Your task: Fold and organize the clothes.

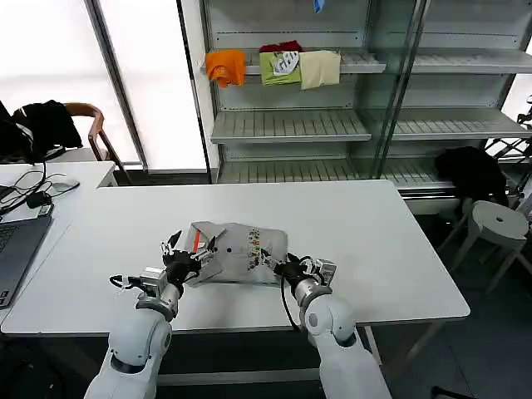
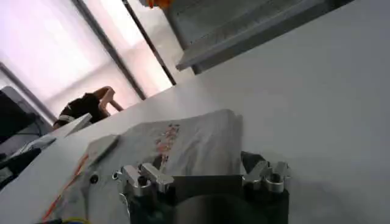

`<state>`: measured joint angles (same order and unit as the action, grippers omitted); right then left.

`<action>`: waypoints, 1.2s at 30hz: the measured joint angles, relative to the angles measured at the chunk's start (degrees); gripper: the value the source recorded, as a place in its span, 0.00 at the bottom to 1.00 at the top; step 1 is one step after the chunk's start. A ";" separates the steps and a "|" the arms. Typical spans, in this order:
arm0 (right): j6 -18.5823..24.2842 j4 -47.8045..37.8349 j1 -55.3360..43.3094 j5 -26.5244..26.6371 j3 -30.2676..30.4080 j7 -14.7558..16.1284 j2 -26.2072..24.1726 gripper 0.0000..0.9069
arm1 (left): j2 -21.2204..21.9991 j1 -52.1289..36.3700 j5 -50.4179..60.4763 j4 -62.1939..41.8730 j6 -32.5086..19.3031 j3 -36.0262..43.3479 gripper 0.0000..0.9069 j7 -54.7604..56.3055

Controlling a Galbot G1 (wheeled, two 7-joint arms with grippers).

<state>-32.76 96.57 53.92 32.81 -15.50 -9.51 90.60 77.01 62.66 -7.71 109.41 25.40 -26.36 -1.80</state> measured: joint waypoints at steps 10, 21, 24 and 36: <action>-0.40 0.33 -0.01 1.09 1.76 -2.52 -0.16 0.00 | -0.33 0.82 -0.55 0.37 0.08 -1.85 1.00 -0.16; -0.49 1.18 -0.01 1.83 1.24 -3.74 0.09 0.00 | -0.59 2.24 -1.41 0.90 -0.05 -3.84 1.00 -0.18; -0.56 1.64 0.09 2.14 0.84 -3.80 -0.10 0.00 | -0.53 2.35 -1.48 0.90 -0.07 -4.14 1.00 -0.16; -0.76 3.57 -0.35 2.86 -1.24 -3.94 -1.60 0.00 | -0.28 2.66 -1.95 1.27 -0.08 -5.24 1.00 -0.07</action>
<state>-33.51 100.15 53.57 35.67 -16.74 -13.45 89.00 76.73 65.32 -9.66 110.67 25.32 -31.60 -1.87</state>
